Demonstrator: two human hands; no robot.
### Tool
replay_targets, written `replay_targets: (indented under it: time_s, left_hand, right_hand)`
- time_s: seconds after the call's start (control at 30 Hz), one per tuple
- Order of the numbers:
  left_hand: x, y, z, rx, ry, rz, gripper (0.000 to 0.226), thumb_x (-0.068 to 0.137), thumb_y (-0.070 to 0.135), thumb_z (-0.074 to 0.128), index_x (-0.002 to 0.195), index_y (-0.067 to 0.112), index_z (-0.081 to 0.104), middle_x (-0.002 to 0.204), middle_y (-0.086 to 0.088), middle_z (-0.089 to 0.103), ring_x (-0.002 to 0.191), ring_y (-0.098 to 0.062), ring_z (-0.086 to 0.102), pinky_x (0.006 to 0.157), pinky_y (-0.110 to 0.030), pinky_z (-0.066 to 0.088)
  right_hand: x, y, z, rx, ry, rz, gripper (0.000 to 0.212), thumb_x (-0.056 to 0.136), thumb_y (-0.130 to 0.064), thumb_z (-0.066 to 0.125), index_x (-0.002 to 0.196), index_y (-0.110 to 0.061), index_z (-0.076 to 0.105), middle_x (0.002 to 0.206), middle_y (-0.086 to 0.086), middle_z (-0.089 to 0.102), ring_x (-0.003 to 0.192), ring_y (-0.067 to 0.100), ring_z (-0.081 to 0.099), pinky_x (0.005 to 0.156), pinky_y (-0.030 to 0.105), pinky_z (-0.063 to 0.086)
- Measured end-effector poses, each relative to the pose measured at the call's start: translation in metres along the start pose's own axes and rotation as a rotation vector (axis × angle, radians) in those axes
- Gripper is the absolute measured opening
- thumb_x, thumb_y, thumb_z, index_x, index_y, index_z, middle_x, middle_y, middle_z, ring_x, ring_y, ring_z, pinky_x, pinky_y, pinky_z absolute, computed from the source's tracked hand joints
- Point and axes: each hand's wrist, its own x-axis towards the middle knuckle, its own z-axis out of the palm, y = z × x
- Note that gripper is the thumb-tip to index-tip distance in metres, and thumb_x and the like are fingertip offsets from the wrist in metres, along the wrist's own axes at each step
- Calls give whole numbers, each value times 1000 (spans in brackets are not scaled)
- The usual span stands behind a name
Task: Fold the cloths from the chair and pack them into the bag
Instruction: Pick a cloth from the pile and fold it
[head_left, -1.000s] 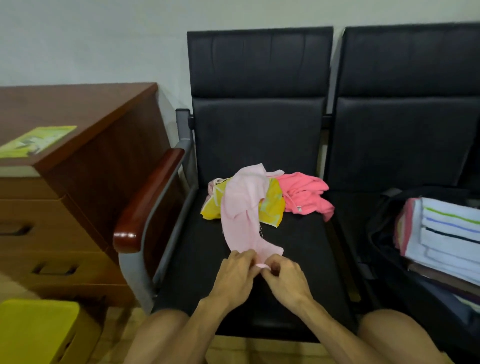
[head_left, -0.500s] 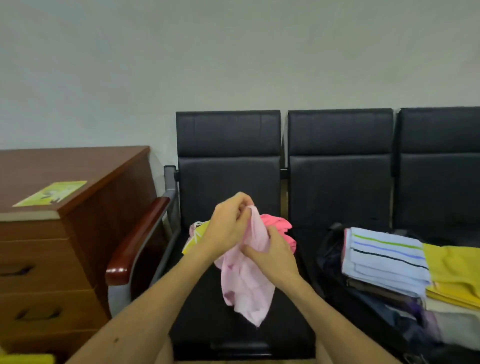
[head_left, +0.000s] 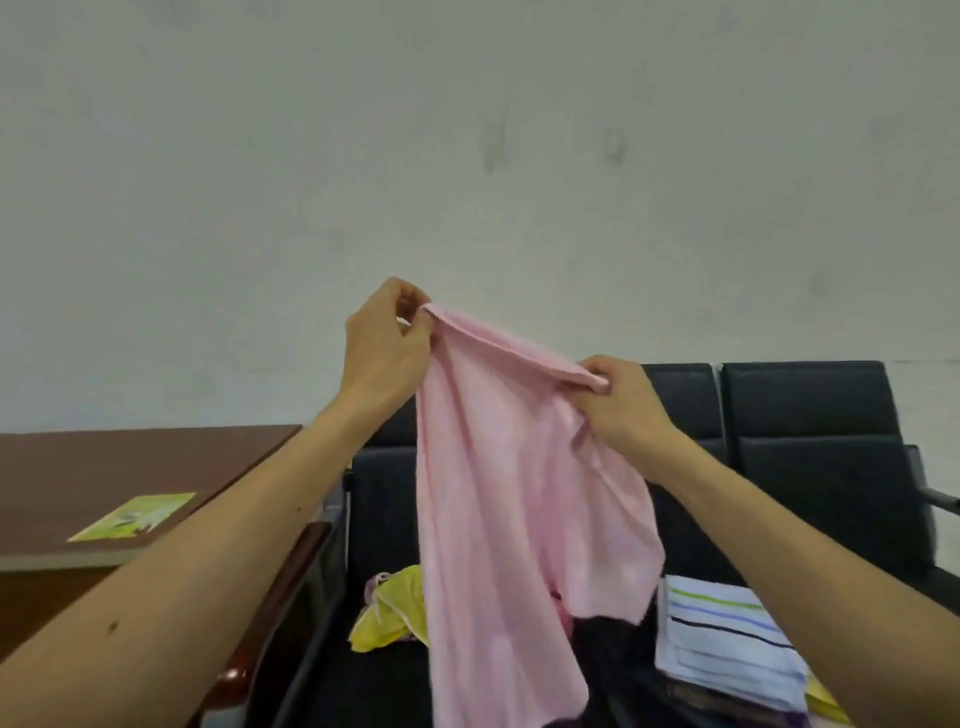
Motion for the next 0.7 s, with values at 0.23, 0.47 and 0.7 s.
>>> replay_targets:
  time_s: [0.23, 0.47, 0.7]
  left_hand:
    - [-18, 14, -40, 372, -549, -80, 10, 86, 16, 68, 88, 25, 63, 78, 5, 66, 66, -10, 63, 57, -17, 45]
    - [-35, 42, -48, 265, -849, 101, 70, 68, 54, 81, 127, 41, 48, 109, 17, 66, 99, -3, 63, 86, -26, 53]
    - [-43, 55, -42, 89, -576, 218, 33, 80, 18, 69, 107, 36, 69, 98, 18, 72, 94, 1, 66, 83, -26, 55]
  right_hand:
    - [1, -67, -32, -104, -211, -189, 30, 96, -25, 56, 72, -31, 73, 64, -10, 64, 57, 3, 50, 55, 19, 38]
    - [-21, -99, -12, -170, -553, -117, 46, 93, -52, 59, 80, -10, 71, 72, 6, 69, 63, 11, 62, 62, 26, 49]
    - [-34, -108, -16, -135, -714, -72, 51, 86, -65, 57, 100, -20, 74, 100, 0, 76, 94, 15, 72, 91, 33, 56]
